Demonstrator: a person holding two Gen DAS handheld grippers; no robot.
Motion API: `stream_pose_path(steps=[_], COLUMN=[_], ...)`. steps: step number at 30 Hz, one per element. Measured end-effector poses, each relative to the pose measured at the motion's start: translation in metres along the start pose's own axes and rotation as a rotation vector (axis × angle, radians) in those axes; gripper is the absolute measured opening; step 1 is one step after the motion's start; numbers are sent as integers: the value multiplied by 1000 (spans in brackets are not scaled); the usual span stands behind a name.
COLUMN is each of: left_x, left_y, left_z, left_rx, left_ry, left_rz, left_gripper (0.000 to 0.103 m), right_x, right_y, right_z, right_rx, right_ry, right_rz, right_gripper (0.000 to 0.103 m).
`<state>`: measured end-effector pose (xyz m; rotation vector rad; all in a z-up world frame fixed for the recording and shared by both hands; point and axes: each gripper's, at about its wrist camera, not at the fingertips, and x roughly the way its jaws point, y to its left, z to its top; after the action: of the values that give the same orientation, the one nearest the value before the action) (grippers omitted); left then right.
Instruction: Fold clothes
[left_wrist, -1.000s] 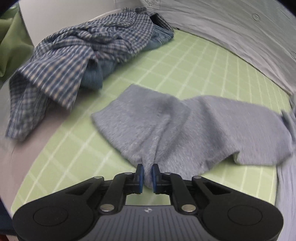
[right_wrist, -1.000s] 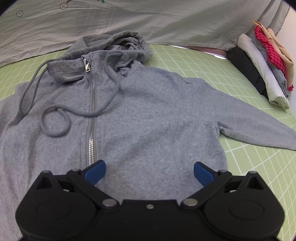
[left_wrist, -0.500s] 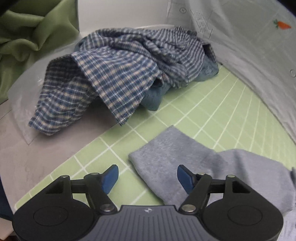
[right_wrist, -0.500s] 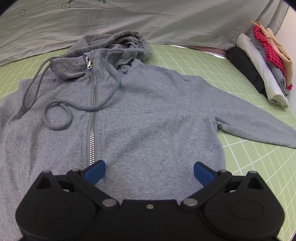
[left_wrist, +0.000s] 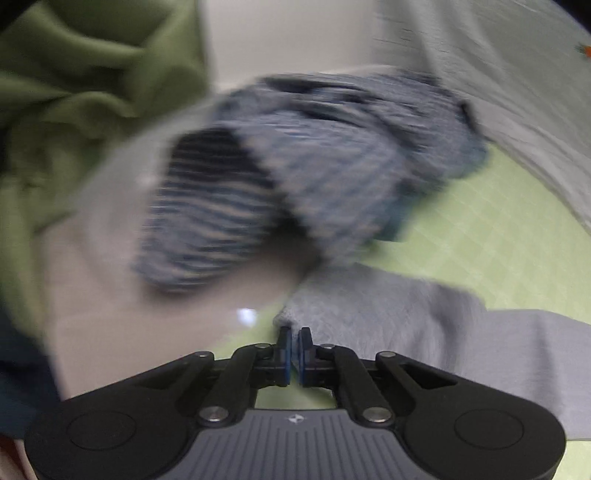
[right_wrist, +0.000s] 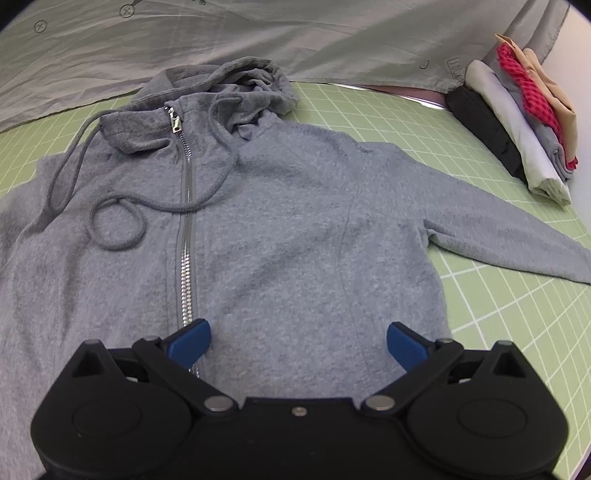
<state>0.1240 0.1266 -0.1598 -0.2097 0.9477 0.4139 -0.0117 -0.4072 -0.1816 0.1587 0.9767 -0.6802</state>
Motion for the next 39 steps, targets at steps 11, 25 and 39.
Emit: stream_pose_path(steps=[11, 25, 39], left_x=[-19, -29, -26], left_y=[74, 70, 56], left_z=[-29, -42, -46], left_rx=[-82, -39, 48], left_ry=[3, 15, 3], left_rz=[78, 11, 10], left_gripper=[5, 62, 16], right_x=[-16, -36, -43], right_y=[-2, -79, -93], right_z=[-19, -60, -91], right_rx=[-61, 117, 167], right_ry=[-5, 16, 33], right_rz=[-2, -26, -44], right_gripper=[102, 99, 101])
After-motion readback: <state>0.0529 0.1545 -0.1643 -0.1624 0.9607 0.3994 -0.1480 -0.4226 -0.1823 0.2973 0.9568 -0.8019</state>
